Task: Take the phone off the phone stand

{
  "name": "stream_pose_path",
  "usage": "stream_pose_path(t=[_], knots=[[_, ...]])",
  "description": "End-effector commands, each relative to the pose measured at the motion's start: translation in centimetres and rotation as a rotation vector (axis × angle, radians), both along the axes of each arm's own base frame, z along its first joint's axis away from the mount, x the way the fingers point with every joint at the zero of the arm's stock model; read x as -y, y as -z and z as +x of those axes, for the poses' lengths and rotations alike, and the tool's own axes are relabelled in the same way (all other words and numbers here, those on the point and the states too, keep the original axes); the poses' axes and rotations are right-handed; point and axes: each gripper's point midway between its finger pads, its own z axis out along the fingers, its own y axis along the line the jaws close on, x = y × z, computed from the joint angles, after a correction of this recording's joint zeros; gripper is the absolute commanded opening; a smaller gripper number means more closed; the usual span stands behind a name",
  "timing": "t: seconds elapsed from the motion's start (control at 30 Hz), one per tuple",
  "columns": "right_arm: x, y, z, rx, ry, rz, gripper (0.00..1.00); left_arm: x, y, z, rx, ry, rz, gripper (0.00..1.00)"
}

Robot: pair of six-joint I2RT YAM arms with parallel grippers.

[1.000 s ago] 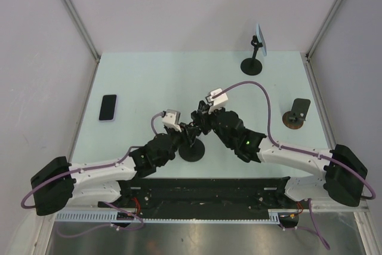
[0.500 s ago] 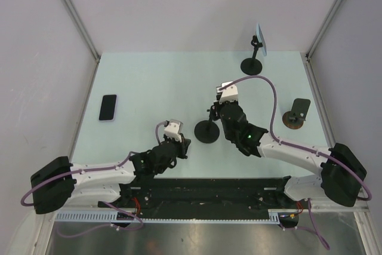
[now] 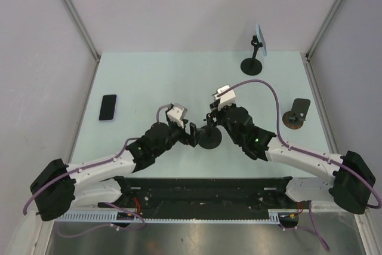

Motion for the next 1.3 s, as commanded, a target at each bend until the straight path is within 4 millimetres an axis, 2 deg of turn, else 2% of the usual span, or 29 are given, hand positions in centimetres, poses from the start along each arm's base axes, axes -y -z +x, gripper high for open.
stream_pose_path(t=[0.0, 0.03, 0.07, 0.13, 0.3, 0.4, 0.53, 0.67, 0.77, 0.8, 0.87, 1.03, 1.07, 1.17, 1.2, 1.27], knots=[[-2.0, -1.2, -1.7, 0.012, -0.13, 0.055, 0.0, 3.8, -4.7, 0.7, 0.103, 0.171, -0.044, 0.88], [-2.1, -1.1, -1.9, 0.011, -0.141, 0.053, 0.0, 4.4, -4.8, 0.7, 0.103, 0.199, -0.043, 0.88], [-2.3, -1.2, -2.1, 0.012, -0.151, 0.056, 0.0, 4.9, -4.1, 0.9, 0.088, 0.225, -0.027, 0.87], [-2.5, -1.0, -2.4, 0.01, -0.167, 0.054, 0.0, 5.7, -5.1, 1.4, 0.097, 0.245, -0.038, 0.84], [-3.1, -0.9, -3.3, 0.014, -0.208, 0.048, 0.0, 7.0, -4.1, 2.5, 0.078, 0.269, -0.009, 0.76], [-3.1, -0.9, -3.6, 0.016, -0.221, 0.043, 0.0, 6.9, -3.5, 3.1, 0.076, 0.26, 0.009, 0.64], [-3.2, -0.8, -4.0, 0.017, -0.243, 0.045, 0.0, 6.5, -3.0, 3.7, 0.077, 0.259, 0.026, 0.6], [-3.4, -0.7, -4.4, 0.015, -0.276, 0.04, 0.0, 6.6, -2.8, 3.9, 0.094, 0.277, 0.046, 0.49], [-3.5, -0.4, -4.5, 0.007, -0.279, 0.031, 0.0, 6.9, -2.6, 3.6, 0.096, 0.306, 0.053, 0.31], [-3.4, -0.4, -4.5, 0.006, -0.277, 0.03, 0.0, 6.8, -2.5, 3.6, 0.095, 0.305, 0.056, 0.18], [-3.2, -0.3, -4.5, 0.002, -0.27, 0.021, 0.0, 6.4, -2.2, 3.7, 0.091, 0.28, 0.061, 0.0], [-1.7, -0.6, -5.4, 0.008, -0.24, -0.028, 0.0, 4.0, -1.3, 5.0, 0.07, 0.122, 0.078, 0.0], [-0.8, -0.7, -5.7, 0.006, -0.225, -0.051, 0.0, 2.7, -0.6, 5.7, 0.068, 0.047, 0.104, 0.0], [0.8, -0.7, -6.3, -0.006, -0.202, -0.081, 0.0, 1.0, 0.4, 6.2, 0.051, -0.03, 0.138, 0.0], [2.1, -0.8, -6.2, -0.007, -0.159, -0.094, 0.0, 0.7, 0.6, 6.1, 0.048, -0.041, 0.143, 0.0], [3.2, -1.0, -5.8, 0.001, -0.101, -0.107, 0.0, 0.2, 1.3, 5.8, 0.029, -0.055, 0.142, 0.0]])
